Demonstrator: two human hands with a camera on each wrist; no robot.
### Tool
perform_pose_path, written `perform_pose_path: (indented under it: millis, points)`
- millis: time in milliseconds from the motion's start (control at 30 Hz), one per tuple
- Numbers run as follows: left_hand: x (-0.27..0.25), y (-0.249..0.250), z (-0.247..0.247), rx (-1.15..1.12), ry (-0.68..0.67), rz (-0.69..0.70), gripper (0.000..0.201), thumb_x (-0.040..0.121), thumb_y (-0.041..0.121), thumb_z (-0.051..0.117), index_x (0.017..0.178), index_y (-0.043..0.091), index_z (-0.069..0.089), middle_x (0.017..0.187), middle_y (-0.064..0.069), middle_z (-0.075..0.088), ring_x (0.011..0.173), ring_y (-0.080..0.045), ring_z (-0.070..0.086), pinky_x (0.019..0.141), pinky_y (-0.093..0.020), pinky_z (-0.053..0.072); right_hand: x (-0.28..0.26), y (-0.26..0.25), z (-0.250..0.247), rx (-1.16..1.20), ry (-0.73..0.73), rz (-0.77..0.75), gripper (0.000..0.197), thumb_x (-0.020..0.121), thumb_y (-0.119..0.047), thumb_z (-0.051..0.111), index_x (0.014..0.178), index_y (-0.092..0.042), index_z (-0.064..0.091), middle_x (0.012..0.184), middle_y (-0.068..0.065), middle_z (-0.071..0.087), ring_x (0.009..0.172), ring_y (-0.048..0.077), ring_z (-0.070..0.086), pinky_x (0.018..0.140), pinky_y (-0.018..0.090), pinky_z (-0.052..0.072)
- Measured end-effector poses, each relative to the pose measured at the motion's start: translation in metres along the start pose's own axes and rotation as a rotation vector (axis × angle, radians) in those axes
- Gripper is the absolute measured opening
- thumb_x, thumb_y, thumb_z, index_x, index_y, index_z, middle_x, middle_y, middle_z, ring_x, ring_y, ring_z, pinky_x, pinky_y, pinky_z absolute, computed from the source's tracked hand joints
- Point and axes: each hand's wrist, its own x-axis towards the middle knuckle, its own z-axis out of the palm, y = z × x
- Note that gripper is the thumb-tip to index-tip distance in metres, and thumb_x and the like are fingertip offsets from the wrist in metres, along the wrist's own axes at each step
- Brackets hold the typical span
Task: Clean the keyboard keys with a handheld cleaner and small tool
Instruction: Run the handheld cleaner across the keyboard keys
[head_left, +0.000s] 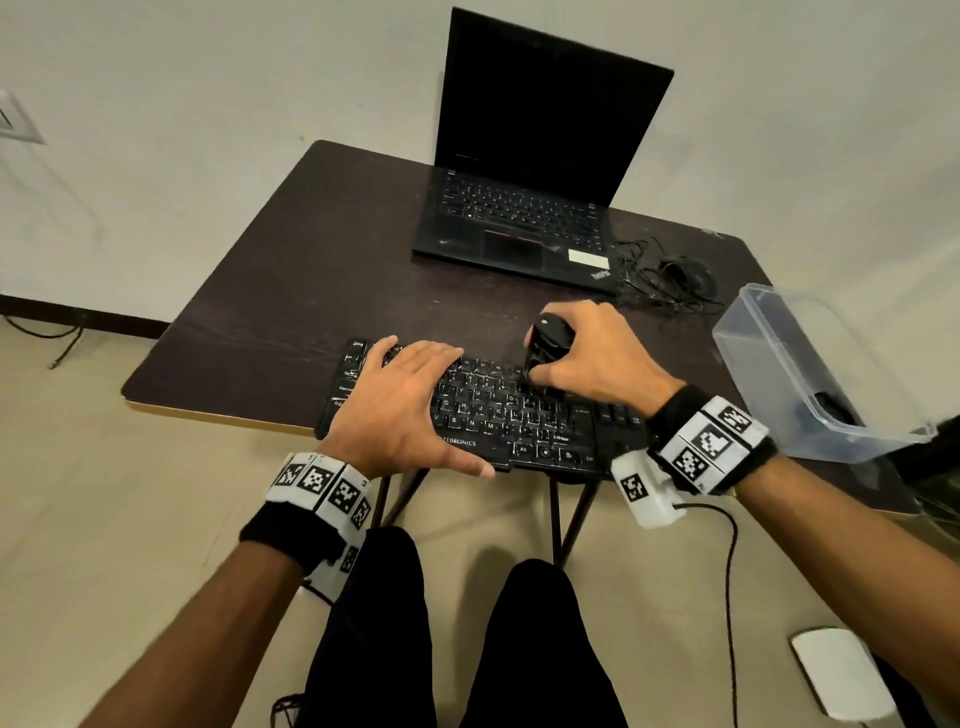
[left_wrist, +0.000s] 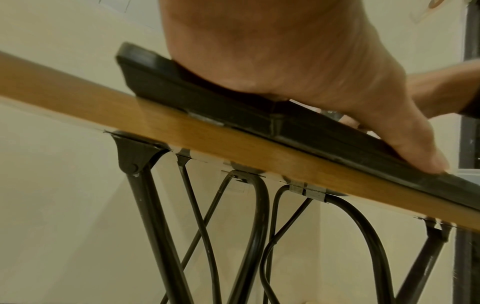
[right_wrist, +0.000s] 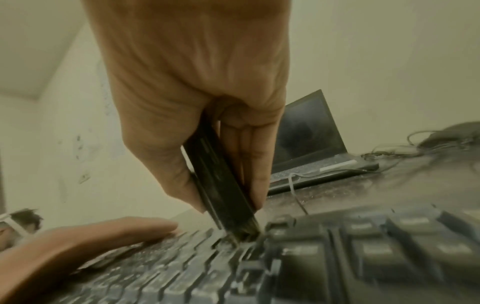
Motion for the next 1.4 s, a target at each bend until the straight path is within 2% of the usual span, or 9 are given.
perform_pose_path:
  millis: [167, 300, 400, 533, 700, 833, 967, 1133, 1400]
  points:
    - [-0.001, 0.000, -0.001, 0.014, -0.014, -0.005, 0.149, 0.041, 0.112, 0.049, 0.159, 0.023, 0.035, 0.163, 0.006, 0.042, 0.154, -0.010, 0.031, 0.131, -0.047, 0.003, 0.001, 0.023, -0.012, 0.049, 0.090, 0.122, 0.023, 0.070, -0.020, 0.090, 0.086, -0.021, 0.073, 0.083, -0.007, 0.076, 0.082, 0.014, 0.073, 0.074, 0.031, 0.059]
    - [0.000, -0.001, -0.001, -0.001, -0.006, -0.005, 0.147, 0.042, 0.111, 0.052, 0.159, 0.023, 0.036, 0.162, 0.006, 0.043, 0.153, -0.009, 0.033, 0.131, -0.047, 0.004, -0.009, 0.022, -0.008, 0.003, 0.021, 0.024, 0.023, 0.070, -0.023, 0.089, 0.089, -0.024, 0.074, 0.083, -0.008, 0.076, 0.078, 0.014, 0.072, 0.072, 0.030, 0.058]
    - [-0.001, 0.000, -0.001, 0.002, -0.006, -0.001, 0.146, 0.043, 0.110, 0.053, 0.158, 0.023, 0.036, 0.162, 0.006, 0.043, 0.152, -0.010, 0.033, 0.131, -0.047, 0.004, -0.007, 0.036, -0.020, 0.007, 0.107, 0.103, 0.024, 0.069, -0.022, 0.089, 0.086, -0.023, 0.073, 0.083, -0.009, 0.075, 0.081, 0.016, 0.072, 0.072, 0.029, 0.054]
    - [-0.002, -0.001, 0.000, -0.009, 0.015, 0.008, 0.144, 0.044, 0.109, 0.056, 0.157, 0.021, 0.039, 0.160, 0.006, 0.046, 0.151, -0.011, 0.035, 0.131, -0.047, 0.005, -0.027, 0.026, -0.013, 0.044, -0.001, -0.015, 0.025, 0.071, -0.020, 0.090, 0.090, -0.028, 0.076, 0.082, -0.013, 0.076, 0.077, 0.004, 0.071, 0.072, 0.023, 0.056]
    - [-0.001, 0.001, -0.001, 0.006, 0.000, 0.008, 0.144, 0.045, 0.110, 0.053, 0.157, 0.021, 0.038, 0.162, 0.005, 0.044, 0.152, -0.011, 0.034, 0.131, -0.049, 0.007, -0.012, 0.031, -0.013, 0.046, 0.127, 0.037, 0.024, 0.069, -0.019, 0.087, 0.088, -0.023, 0.075, 0.082, -0.009, 0.076, 0.080, 0.013, 0.073, 0.074, 0.029, 0.058]
    - [-0.001, 0.001, -0.002, -0.005, 0.001, 0.001, 0.145, 0.043, 0.110, 0.053, 0.157, 0.022, 0.038, 0.162, 0.005, 0.044, 0.152, -0.011, 0.034, 0.131, -0.049, 0.007, -0.013, 0.014, -0.002, -0.018, 0.016, -0.121, 0.024, 0.071, -0.020, 0.086, 0.092, -0.026, 0.076, 0.081, -0.009, 0.075, 0.075, 0.012, 0.069, 0.068, 0.025, 0.049]
    - [-0.002, 0.000, 0.000, 0.008, 0.001, 0.006, 0.145, 0.044, 0.110, 0.052, 0.158, 0.021, 0.039, 0.162, 0.004, 0.044, 0.153, -0.012, 0.034, 0.131, -0.049, 0.007, -0.003, 0.024, -0.018, 0.078, 0.003, -0.065, 0.024, 0.073, -0.017, 0.088, 0.092, -0.024, 0.075, 0.085, -0.009, 0.076, 0.079, 0.010, 0.072, 0.078, 0.038, 0.062]
    - [-0.002, -0.002, 0.000, 0.008, 0.023, 0.024, 0.145, 0.045, 0.110, 0.051, 0.157, 0.019, 0.040, 0.161, 0.002, 0.046, 0.152, -0.014, 0.037, 0.130, -0.050, 0.010, -0.019, 0.037, -0.025, 0.084, -0.094, -0.195, 0.030, 0.075, -0.013, 0.090, 0.096, -0.029, 0.075, 0.088, -0.010, 0.075, 0.078, 0.007, 0.072, 0.078, 0.038, 0.061]
    - [-0.001, -0.001, 0.000, -0.014, 0.026, 0.023, 0.146, 0.043, 0.110, 0.052, 0.156, 0.017, 0.042, 0.158, 0.001, 0.050, 0.150, -0.015, 0.040, 0.130, -0.051, 0.012, 0.011, -0.009, 0.004, 0.077, -0.147, -0.394, 0.026, 0.074, -0.011, 0.084, 0.097, -0.023, 0.076, 0.086, -0.011, 0.076, 0.078, 0.004, 0.070, 0.074, 0.024, 0.056]
